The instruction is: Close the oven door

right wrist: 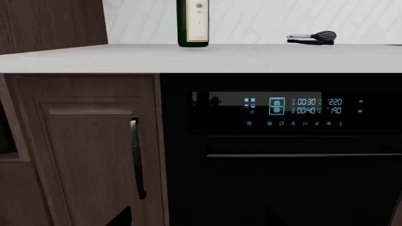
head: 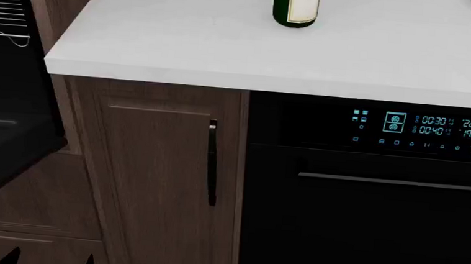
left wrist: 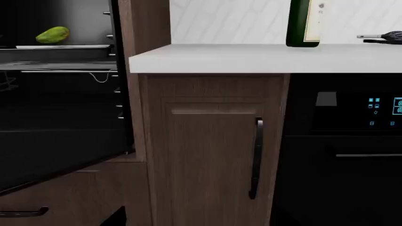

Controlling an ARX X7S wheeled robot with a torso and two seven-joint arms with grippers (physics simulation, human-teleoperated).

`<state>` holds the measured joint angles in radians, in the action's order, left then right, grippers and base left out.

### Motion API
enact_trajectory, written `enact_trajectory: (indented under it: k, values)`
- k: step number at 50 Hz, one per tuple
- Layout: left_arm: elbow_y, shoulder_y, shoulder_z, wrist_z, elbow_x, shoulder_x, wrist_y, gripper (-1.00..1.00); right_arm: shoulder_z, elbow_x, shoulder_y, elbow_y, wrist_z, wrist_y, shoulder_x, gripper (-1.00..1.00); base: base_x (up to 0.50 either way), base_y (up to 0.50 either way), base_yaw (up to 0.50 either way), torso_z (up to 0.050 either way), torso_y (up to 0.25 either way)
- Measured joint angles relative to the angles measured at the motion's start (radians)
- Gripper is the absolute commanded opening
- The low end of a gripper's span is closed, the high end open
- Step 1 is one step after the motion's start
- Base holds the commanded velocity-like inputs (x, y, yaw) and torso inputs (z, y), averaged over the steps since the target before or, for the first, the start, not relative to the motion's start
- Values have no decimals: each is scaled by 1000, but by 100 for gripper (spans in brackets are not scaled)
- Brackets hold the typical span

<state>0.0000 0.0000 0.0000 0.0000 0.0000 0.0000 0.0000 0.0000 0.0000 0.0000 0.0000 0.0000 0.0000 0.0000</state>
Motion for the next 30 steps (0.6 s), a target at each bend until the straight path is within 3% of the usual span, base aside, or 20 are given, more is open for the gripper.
enact_trajectory:
  k: [16, 30]
  values:
    - [-3, -8, 22, -39, -60, -33, -22, 100, -43, 29, 8, 10, 49, 2, 33, 100, 0, 0, 0, 0, 0]
    - [-6, -20, 48, -75, -89, -57, -59, 100, -82, 43, 8, 9, 77, -4, 60, 100, 0, 0, 0, -49, 0]
